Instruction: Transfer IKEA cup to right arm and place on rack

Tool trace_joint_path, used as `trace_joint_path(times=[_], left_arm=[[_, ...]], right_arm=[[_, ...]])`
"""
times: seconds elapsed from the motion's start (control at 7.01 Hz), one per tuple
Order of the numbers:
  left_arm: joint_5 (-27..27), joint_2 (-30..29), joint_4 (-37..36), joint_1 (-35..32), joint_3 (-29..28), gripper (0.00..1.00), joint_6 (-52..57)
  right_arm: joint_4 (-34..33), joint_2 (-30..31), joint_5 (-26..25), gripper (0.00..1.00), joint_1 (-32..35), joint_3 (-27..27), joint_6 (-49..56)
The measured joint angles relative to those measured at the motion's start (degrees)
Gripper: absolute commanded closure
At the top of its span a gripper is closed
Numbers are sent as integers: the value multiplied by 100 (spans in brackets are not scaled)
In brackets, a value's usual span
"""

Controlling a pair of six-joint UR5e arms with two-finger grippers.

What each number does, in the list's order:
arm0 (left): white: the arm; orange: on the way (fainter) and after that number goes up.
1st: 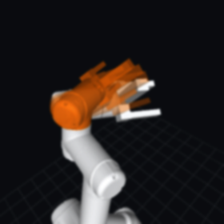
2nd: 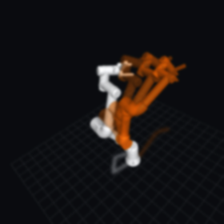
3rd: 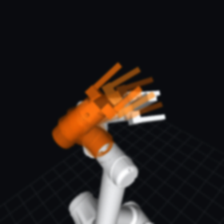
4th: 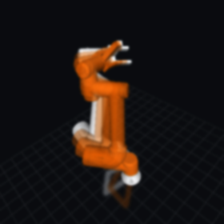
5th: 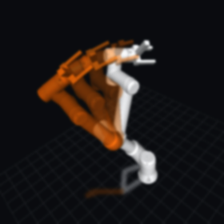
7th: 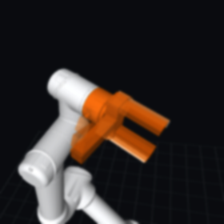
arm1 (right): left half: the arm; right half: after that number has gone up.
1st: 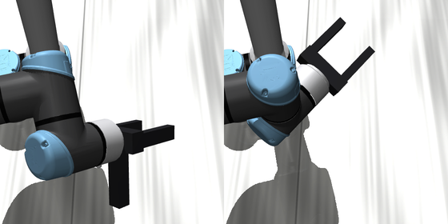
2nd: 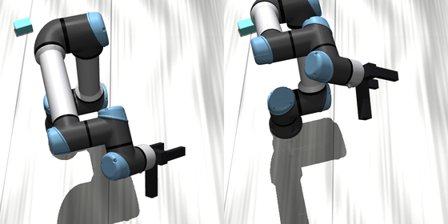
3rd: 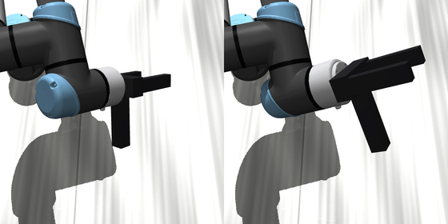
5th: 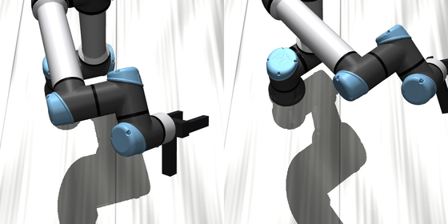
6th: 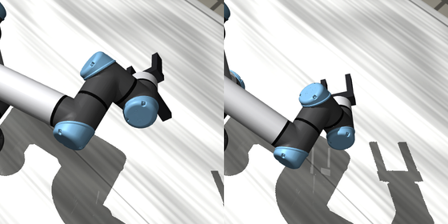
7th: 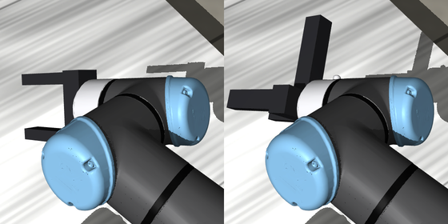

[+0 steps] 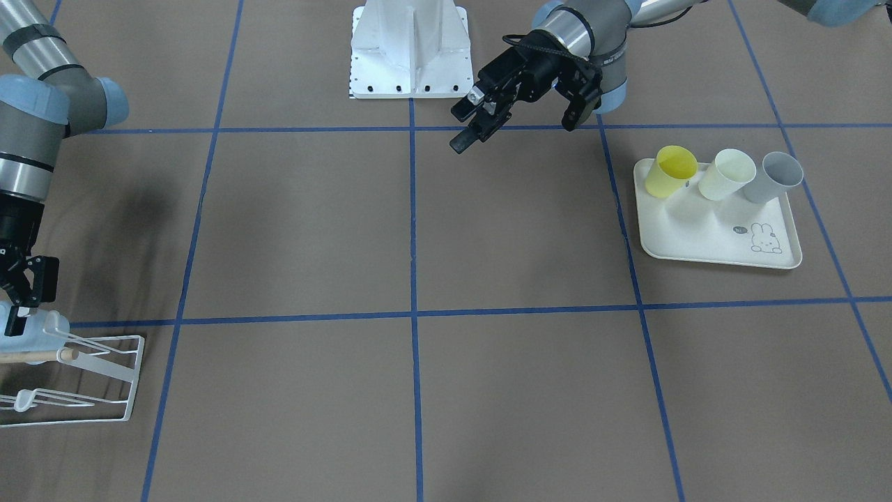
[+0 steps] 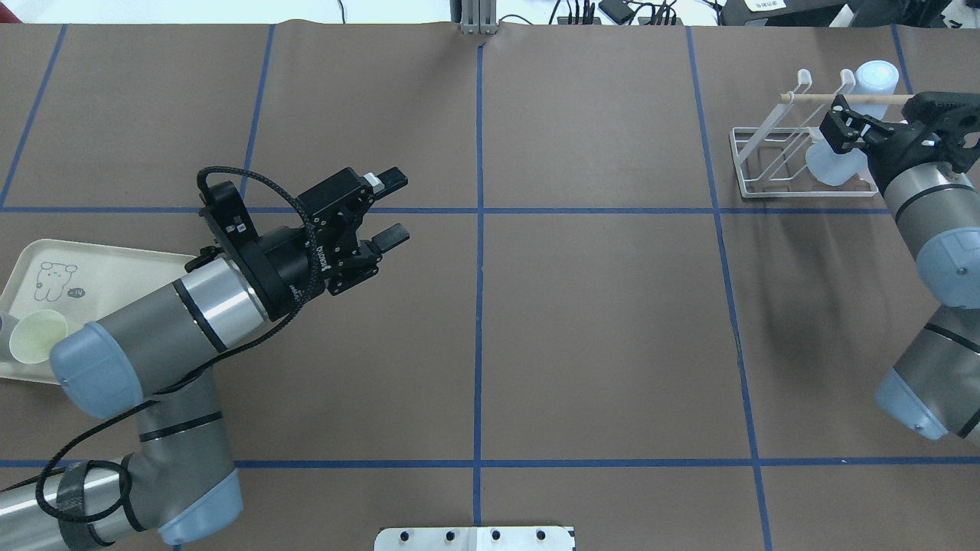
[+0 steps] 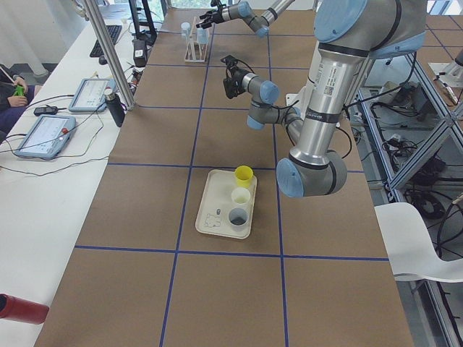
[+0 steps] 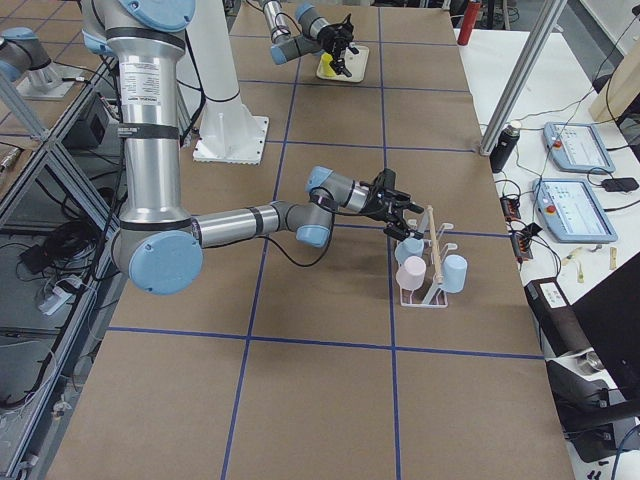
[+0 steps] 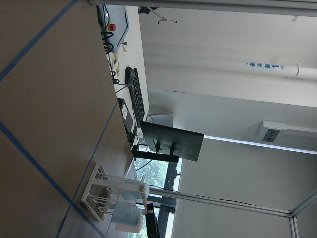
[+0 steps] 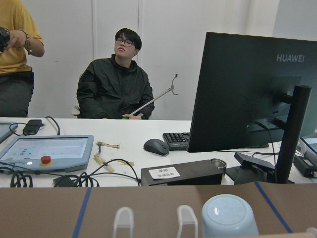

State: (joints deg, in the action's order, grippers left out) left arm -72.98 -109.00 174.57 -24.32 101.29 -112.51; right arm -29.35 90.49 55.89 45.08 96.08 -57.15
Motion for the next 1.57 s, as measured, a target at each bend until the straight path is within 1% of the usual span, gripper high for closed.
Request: trace_joint_path(times=[0.14,0.29,0.43,0.71,0.86,1.0,1.14,1.28,1.57], left_arm=[[-252,327,-170,-164,173,0,347],[-624,717,-348,-398,349,0,668],[-1155,1175,-442,-711,503,0,1060],[-2454,2047,-496,-1516,632,0,1974],[-3078,2437,-529,-1938,632,0,2504],[-3733,2740,-675,-2403,612,0,3135],[-4346,2921,-945,-2897,574,0,3820],[-4798,3103,-1233,-3286,499,0,4603],[-5116,3553,-1464,-3565,119,0,6149]], right_arm=[[-11,120,221,0,0,236,-8],[-20,186,500,0,0,409,-31],[-27,211,849,0,0,533,-65],[-108,233,1616,0,33,749,-117],[-445,203,2053,0,115,984,-192],[-958,116,2565,0,238,1302,-324],[-1312,17,3073,0,349,1516,-454],[-1468,-119,3513,0,410,1605,-672],[-1508,-573,4076,0,435,1629,-1662]])
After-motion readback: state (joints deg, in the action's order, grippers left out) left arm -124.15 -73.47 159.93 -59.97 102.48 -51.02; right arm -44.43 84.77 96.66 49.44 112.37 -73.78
